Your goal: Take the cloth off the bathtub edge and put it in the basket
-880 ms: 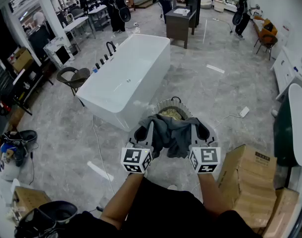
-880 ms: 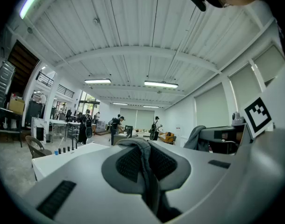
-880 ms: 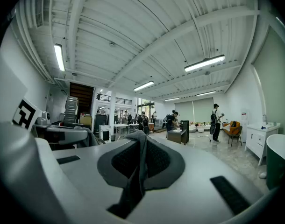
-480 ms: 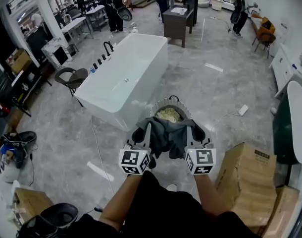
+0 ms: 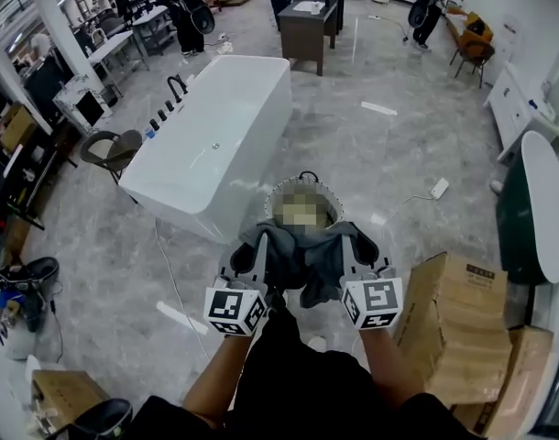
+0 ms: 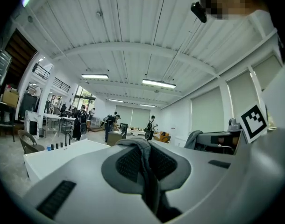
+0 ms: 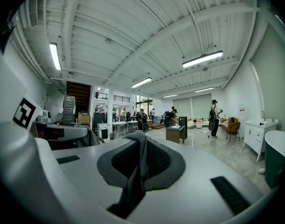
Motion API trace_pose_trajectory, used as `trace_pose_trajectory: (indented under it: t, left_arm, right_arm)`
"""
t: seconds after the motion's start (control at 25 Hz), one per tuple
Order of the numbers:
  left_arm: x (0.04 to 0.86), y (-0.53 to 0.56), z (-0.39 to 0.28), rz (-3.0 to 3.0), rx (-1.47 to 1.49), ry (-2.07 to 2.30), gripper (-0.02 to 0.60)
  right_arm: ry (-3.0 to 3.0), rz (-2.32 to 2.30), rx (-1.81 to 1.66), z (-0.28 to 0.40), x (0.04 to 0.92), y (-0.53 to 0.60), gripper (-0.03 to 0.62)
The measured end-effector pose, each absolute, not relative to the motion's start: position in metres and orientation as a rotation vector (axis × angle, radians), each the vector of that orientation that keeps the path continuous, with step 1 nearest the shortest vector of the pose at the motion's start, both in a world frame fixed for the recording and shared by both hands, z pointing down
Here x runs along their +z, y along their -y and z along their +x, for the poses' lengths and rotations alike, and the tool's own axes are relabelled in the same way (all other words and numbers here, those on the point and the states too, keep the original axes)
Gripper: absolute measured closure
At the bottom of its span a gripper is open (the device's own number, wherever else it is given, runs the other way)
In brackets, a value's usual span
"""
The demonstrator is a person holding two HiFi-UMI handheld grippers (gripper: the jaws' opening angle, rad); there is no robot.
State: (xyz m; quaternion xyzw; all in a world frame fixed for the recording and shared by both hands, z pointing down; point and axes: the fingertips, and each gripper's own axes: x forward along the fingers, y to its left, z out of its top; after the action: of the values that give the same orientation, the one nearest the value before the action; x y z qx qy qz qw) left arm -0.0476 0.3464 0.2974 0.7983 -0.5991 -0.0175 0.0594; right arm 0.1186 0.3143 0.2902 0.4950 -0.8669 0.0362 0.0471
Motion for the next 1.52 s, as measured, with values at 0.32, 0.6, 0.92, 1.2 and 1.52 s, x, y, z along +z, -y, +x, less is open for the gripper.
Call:
trace_pose_trajectory:
  t: [0.32,0.6,0.92,1.2,1.52]
  left_arm:
    - [0.287,-0.290,-0.058,2.469,-0.076,1.776,0.545]
    - [0.279,-0.228,-0.086,2.482,-0.099,1.721,0.545]
    - [0.272,-0.166,-0.137,2.486,-0.157,1.663,0.545]
    - [0.268,-0.121,-0.168,2.513,-0.162,1.623,0.545]
    - [0.266,-0.087,-0.194,2.507,-0.231,1.546,0.545]
  right_arm:
    - [2.630,1.529,0.112,0.097,0.282,-0.268,0.557]
    - [2.603,1.517,0.099,0.055,0.278,-0.208,0.557]
    - [2.592,1.563,0.095,0.011,0.271,-0.149,0.557]
    - [2.590,1.503,0.046,-0.036,0.269,-0.108,0.557]
    - [2.550,1.486,0.009,-0.066,0.269,-0.083,0.557]
